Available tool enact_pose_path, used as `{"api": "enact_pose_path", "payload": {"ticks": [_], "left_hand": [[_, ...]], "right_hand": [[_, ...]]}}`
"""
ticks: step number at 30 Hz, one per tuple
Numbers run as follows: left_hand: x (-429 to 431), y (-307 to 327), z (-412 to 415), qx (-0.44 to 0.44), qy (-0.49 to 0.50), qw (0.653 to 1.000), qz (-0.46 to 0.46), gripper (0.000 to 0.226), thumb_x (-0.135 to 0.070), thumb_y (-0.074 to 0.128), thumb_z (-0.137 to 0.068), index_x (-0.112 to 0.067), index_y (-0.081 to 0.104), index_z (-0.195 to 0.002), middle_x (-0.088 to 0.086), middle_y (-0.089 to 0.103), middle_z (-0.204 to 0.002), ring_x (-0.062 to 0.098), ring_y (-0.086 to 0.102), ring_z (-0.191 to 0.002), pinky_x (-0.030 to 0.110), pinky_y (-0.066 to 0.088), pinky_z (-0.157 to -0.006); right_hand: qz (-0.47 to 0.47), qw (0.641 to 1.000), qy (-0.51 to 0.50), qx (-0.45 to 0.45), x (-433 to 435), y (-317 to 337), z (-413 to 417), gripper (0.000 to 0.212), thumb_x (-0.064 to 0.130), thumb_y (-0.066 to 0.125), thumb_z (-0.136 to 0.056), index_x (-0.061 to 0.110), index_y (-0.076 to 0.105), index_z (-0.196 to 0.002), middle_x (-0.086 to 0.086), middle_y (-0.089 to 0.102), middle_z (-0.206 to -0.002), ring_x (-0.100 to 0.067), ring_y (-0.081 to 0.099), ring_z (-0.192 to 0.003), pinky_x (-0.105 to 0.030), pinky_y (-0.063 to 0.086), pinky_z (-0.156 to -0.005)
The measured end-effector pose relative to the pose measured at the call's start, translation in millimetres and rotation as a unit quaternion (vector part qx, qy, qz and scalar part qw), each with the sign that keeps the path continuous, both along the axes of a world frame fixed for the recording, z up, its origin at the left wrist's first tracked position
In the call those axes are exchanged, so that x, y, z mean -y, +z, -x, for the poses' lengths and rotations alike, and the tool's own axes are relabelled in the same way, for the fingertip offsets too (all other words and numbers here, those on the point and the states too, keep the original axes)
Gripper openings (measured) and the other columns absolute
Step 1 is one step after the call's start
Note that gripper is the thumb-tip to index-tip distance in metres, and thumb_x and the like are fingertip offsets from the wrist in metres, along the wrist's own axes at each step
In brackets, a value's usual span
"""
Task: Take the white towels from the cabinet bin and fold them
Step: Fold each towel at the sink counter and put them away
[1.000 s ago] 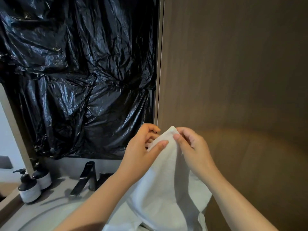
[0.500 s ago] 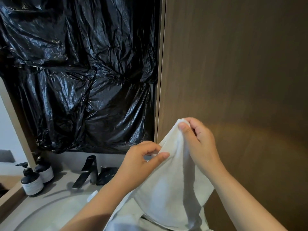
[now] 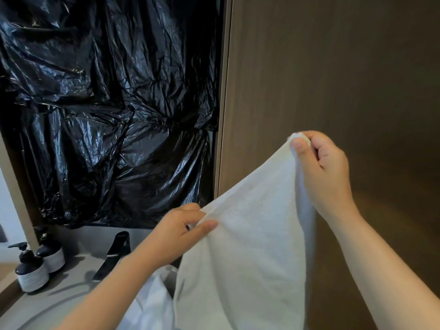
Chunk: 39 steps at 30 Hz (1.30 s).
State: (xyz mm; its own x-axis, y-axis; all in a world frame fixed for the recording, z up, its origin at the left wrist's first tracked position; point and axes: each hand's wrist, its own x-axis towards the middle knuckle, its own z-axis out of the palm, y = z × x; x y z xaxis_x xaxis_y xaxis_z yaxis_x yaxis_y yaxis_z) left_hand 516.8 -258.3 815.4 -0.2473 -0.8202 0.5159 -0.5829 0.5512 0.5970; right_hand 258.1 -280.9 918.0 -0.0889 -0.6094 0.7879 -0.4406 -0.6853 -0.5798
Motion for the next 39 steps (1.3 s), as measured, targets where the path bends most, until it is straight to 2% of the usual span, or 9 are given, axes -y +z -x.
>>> {"api": "enact_pose_path", "payload": {"ticks": [7, 12, 16, 21, 25, 28, 30, 34, 39], "left_hand": [[-5.0, 34.3, -26.9, 0.030, 0.029, 0.997, 0.069, 0.033, -0.056, 0.056, -0.084, -0.027, 0.067, -0.070, -0.003, 0.062, -0.071, 0.013, 0.060, -0.068, 0.019, 0.045, -0.062], [-8.0, 51.0, -25.3, -0.024, 0.073, 0.997, -0.004, 0.010, -0.037, 0.075, -0.079, -0.028, 0.072, -0.076, 0.000, 0.066, -0.065, 0.007, 0.052, -0.054, 0.015, 0.041, -0.056], [-9.6, 34.6, -23.4, -0.003, 0.059, 0.996, -0.072, 0.019, -0.024, 0.078, -0.078, -0.028, 0.065, -0.091, 0.006, 0.068, -0.070, 0.011, 0.056, -0.057, 0.023, 0.048, -0.064], [-4.3, 11.0, -20.7, 0.081, 0.078, 0.991, -0.071, 0.006, -0.025, 0.071, -0.086, -0.028, 0.075, -0.082, -0.024, 0.068, -0.076, -0.001, 0.063, -0.075, 0.010, 0.042, -0.066], [-1.8, 1.7, -11.4, 0.060, 0.083, 0.992, -0.075, 0.011, -0.022, 0.068, -0.088, -0.026, 0.076, -0.082, -0.025, 0.066, -0.071, -0.006, 0.061, -0.075, 0.006, 0.039, -0.065], [-2.3, 0.6, -2.1, 0.055, 0.076, 0.993, -0.069, 0.012, -0.021, 0.065, -0.090, -0.022, 0.077, -0.088, -0.018, 0.069, -0.080, -0.004, 0.061, -0.082, 0.008, 0.042, -0.070], [-2.4, -0.1, 4.0, 0.055, 0.079, 0.994, -0.058, 0.013, -0.021, 0.064, -0.091, -0.023, 0.077, -0.090, -0.017, 0.068, -0.084, -0.002, 0.060, -0.087, 0.011, 0.043, -0.075], [-2.9, -1.6, 19.9, 0.084, 0.064, 0.994, -0.037, 0.014, -0.028, 0.062, -0.092, -0.025, 0.076, -0.092, -0.012, 0.064, -0.081, 0.003, 0.058, -0.082, 0.020, 0.043, -0.075], [-3.4, -1.2, 38.3, 0.129, 0.035, 0.991, -0.012, 0.020, -0.033, 0.058, -0.090, -0.025, 0.075, -0.095, -0.015, 0.057, -0.074, -0.001, 0.052, -0.074, 0.023, 0.042, -0.071]], "right_hand": [[-0.033, 0.997, -0.057, 0.037, 11.9, -16.4, 17.3, 0.016, 0.030, 0.048, -0.101, 0.022, 0.062, -0.102, 0.012, 0.062, -0.095, 0.003, 0.057, -0.091, 0.000, 0.040, -0.072], [-0.074, 0.994, -0.073, 0.031, 28.6, -41.7, 15.6, 0.024, 0.032, 0.047, -0.101, 0.016, 0.065, -0.103, 0.003, 0.064, -0.098, -0.009, 0.059, -0.093, -0.017, 0.042, -0.072], [-0.097, 0.990, -0.105, -0.006, 38.6, -80.0, 24.0, 0.019, 0.026, 0.051, -0.100, 0.016, 0.063, -0.089, 0.000, 0.063, -0.088, -0.017, 0.058, -0.086, -0.028, 0.041, -0.069], [-0.174, 0.975, -0.134, -0.037, 40.4, -105.8, 27.6, 0.024, 0.027, 0.051, -0.099, 0.019, 0.054, -0.077, 0.004, 0.055, -0.074, -0.022, 0.053, -0.078, -0.033, 0.034, -0.066], [-0.208, 0.969, -0.124, -0.052, 37.3, -109.1, 31.6, 0.026, 0.021, 0.051, -0.098, 0.016, 0.050, -0.072, 0.002, 0.051, -0.070, -0.025, 0.051, -0.076, -0.030, 0.034, -0.060], [-0.248, 0.958, -0.128, -0.058, 31.5, -109.7, 32.8, 0.012, 0.022, 0.053, -0.098, 0.015, 0.061, -0.101, -0.002, 0.062, -0.102, -0.025, 0.056, -0.102, -0.022, 0.037, -0.074], [-0.246, 0.954, -0.141, -0.100, 18.3, -107.3, 28.0, 0.039, 0.030, 0.055, -0.098, 0.014, 0.052, -0.133, -0.006, 0.048, -0.137, -0.023, 0.049, -0.123, -0.024, 0.037, -0.092], [-0.196, 0.949, 0.006, -0.245, -16.4, -99.0, -5.2, 0.049, 0.035, 0.053, -0.097, 0.028, 0.042, -0.144, 0.017, 0.040, -0.139, 0.000, 0.037, -0.129, -0.024, 0.034, -0.108], [-0.191, 0.938, 0.116, -0.266, -19.6, -122.6, -29.9, 0.024, 0.027, 0.055, -0.098, 0.027, 0.067, -0.120, 0.020, 0.062, -0.114, 0.004, 0.053, -0.107, -0.029, 0.039, -0.104]]}}
